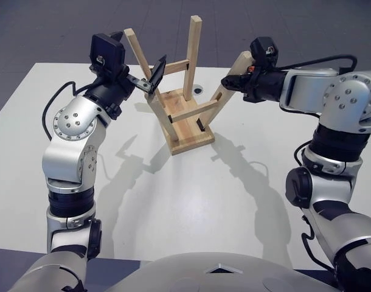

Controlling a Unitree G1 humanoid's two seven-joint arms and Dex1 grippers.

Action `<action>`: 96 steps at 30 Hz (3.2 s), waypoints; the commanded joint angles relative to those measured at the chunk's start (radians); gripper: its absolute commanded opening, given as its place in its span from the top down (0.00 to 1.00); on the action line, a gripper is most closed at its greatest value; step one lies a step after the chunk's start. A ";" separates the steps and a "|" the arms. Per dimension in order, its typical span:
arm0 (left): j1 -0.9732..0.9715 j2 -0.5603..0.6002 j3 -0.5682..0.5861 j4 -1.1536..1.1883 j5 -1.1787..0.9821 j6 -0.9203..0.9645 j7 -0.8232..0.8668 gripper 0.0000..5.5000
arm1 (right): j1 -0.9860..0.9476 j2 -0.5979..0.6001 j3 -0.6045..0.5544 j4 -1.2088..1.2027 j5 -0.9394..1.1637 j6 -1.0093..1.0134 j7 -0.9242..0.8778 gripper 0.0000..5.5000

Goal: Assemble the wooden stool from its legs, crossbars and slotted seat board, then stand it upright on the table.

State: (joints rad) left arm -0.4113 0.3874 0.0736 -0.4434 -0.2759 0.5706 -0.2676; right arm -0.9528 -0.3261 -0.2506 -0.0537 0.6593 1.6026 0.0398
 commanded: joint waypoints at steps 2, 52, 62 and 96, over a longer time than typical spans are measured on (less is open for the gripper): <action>0.060 -0.023 0.020 0.001 0.012 0.035 0.044 0.02 | -0.047 -0.046 -0.012 0.053 0.019 0.012 -0.034 0.81; 0.024 -0.073 0.069 0.044 0.001 0.064 0.108 0.02 | 0.109 0.152 -0.022 0.004 0.237 0.011 -0.471 0.81; 0.016 -0.071 0.069 0.059 0.001 0.065 0.099 0.02 | 0.162 0.159 0.029 0.035 0.110 0.011 -0.371 0.81; 0.000 -0.066 0.057 0.082 -0.007 0.055 0.040 0.02 | 0.182 0.151 0.219 0.133 -0.097 -0.093 -0.081 0.81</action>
State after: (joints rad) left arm -0.4118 0.3205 0.1392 -0.3689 -0.2790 0.6081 -0.2247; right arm -0.8925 -0.1882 -0.1193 0.0280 0.6106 1.4144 -0.0406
